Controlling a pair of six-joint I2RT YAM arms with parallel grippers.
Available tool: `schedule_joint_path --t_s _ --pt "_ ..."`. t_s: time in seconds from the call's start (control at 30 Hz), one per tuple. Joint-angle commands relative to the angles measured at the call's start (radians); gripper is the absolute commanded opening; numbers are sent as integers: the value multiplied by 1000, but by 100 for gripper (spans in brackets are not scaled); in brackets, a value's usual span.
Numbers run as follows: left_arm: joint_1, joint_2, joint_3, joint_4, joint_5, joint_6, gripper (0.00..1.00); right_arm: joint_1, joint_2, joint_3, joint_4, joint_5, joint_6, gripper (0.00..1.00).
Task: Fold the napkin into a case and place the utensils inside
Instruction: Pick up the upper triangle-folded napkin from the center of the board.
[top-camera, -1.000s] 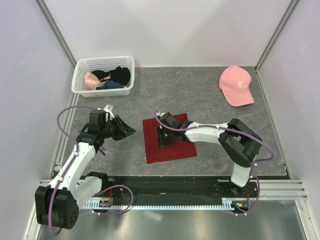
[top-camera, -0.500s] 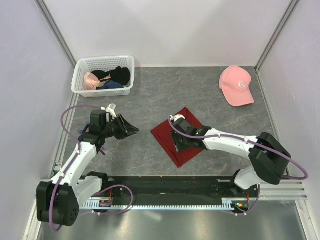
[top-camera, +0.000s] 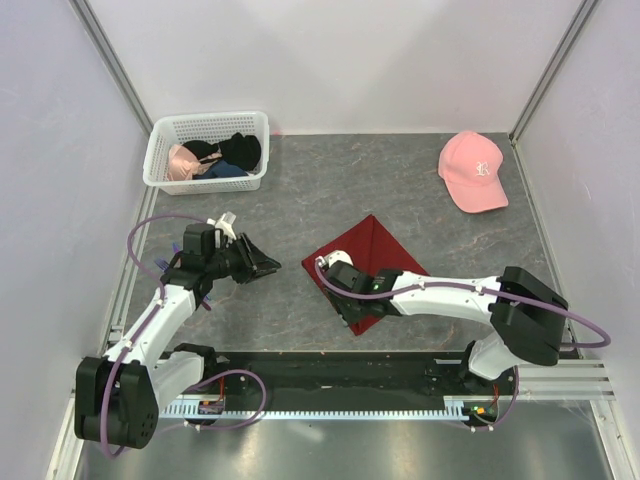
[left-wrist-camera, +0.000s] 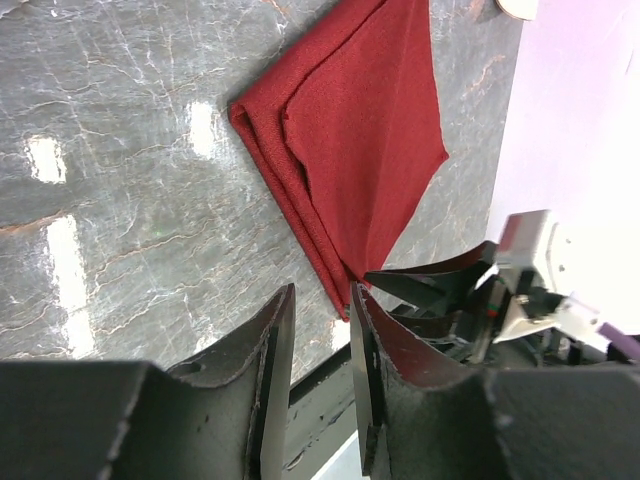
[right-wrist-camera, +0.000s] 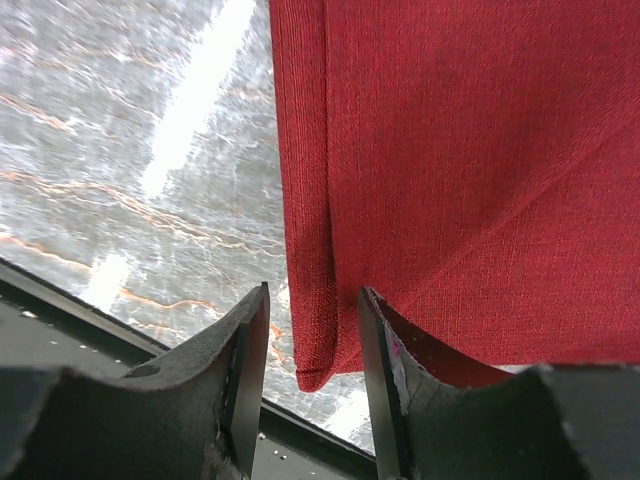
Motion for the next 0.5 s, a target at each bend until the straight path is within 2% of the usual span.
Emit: schedule_joint_path --t_s 0.0,0.17,0.37,0.47 --pt "3 1 -12 45 32 -16 36 18 22 2 -8 53 18 48" --pt "3 9 -16 45 23 -23 36 44 57 -1 4 70 32 48" --pt "-4 64 -2 45 -5 -42 46 86 122 5 2 145 53 49" --pt "-59 130 31 46 -42 -60 49 113 146 16 -18 204 70 46"
